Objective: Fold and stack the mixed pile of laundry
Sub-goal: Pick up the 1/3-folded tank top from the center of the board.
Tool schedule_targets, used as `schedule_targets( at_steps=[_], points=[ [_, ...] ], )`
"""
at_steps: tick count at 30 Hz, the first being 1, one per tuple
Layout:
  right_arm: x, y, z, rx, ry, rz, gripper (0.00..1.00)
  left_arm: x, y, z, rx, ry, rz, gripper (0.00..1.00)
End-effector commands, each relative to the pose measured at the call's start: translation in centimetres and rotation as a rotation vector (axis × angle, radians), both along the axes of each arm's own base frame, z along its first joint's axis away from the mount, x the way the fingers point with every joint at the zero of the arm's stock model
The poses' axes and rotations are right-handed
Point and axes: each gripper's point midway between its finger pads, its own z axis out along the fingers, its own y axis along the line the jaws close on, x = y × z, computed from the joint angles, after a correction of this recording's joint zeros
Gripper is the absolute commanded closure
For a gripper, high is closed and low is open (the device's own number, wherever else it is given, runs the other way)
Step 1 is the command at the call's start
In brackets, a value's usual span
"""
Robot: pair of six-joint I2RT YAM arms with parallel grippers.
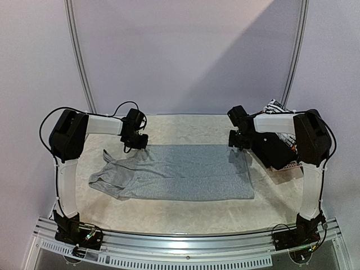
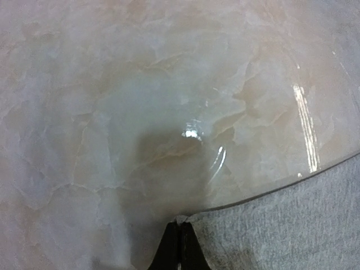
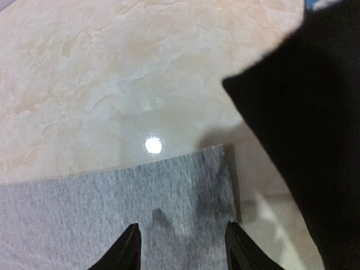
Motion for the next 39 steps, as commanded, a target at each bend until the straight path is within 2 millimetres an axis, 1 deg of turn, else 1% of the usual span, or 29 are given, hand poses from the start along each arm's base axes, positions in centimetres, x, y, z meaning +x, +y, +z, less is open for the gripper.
schedule_targets(
  at_steps=[1,3,7,12,14,18,22,28,32,35,39],
  points=[
    [1.8,-0.2,-1.4,-0.018,0.038,0.006,0.51,-0.6,1.6,-0.4,0.038,0.006,0.024,1.0],
    [2.4,-0.7,-2.6,-0.027,0.06,0.0,0.56,-0.8,1.9,-0.5,0.044,0.004,0.029,1.0],
    [3.1,-1.3,-4.0,-0.045,0.082,-0.008,0.6,-1.0,2.2,-0.5,0.039,0.004,0.039,1.0],
    [3.5,-2.5,-4.9,-0.049,0.103,-0.018,0.63,-1.0,2.5,-0.6,0.035,0.007,0.05,1.0],
    [3.6,-2.8,-4.9,-0.049,0.101,-0.02,0.64,-1.1,2.4,-0.6,0.033,0.009,0.05,1.0],
    [4.1,-2.4,-5.0,-0.039,0.099,0.003,0.64,-1.0,2.4,-0.7,0.033,0.01,0.047,1.0],
    [4.5,-2.5,-5.2,-0.052,0.099,0.006,0.64,-1.0,2.4,-0.7,0.033,0.012,0.046,1.0],
    [5.1,-3.4,-5.5,-0.075,0.095,-0.012,0.64,-1.2,2.4,-0.7,0.033,0.014,0.048,1.0],
    [5.5,-2.7,-5.7,-0.024,0.088,0.026,0.61,-1.1,2.4,-0.8,0.034,0.015,0.047,1.0],
    [5.8,-1.9,-4.7,0.021,0.059,0.055,0.6,-1.1,2.4,-0.8,0.035,0.015,0.048,1.0],
    [6.4,-1.8,-3.4,0.031,0.026,0.053,0.6,-1.1,2.4,-0.9,0.036,0.018,0.048,1.0]
  ],
)
